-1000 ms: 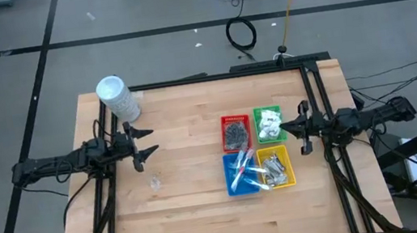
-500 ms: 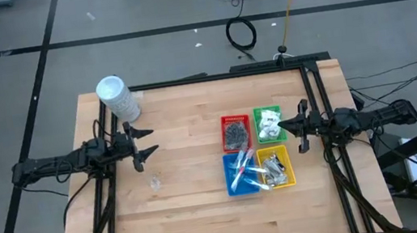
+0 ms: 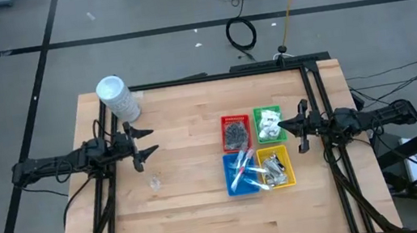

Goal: Pick & Place Travel size toiletries
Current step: Return to Home Position

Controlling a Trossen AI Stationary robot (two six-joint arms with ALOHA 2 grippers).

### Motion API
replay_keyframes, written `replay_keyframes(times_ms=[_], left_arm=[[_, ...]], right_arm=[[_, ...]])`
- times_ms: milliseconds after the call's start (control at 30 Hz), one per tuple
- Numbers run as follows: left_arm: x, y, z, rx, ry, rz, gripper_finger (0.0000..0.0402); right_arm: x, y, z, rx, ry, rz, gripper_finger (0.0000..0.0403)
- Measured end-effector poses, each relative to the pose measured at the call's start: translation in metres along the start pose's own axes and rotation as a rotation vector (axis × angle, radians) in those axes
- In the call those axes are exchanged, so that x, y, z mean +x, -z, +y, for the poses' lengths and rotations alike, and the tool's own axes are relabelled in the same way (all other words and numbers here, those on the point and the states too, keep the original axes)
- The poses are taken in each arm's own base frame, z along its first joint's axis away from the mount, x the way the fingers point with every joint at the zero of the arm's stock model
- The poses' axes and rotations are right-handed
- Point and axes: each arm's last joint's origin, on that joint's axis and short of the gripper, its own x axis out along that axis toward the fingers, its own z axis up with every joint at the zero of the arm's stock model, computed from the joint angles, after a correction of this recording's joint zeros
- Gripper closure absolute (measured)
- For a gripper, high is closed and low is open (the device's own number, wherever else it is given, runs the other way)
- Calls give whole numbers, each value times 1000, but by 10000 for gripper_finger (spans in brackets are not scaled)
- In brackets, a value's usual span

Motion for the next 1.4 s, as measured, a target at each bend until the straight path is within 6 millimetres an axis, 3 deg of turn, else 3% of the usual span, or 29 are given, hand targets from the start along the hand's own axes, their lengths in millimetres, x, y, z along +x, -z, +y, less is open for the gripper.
replay_keyframes(times_ms=[1400], left_arm=[[0, 0, 0, 0, 0, -1, 116]], right_arm=[[0, 0, 0, -1, -1, 0, 403]])
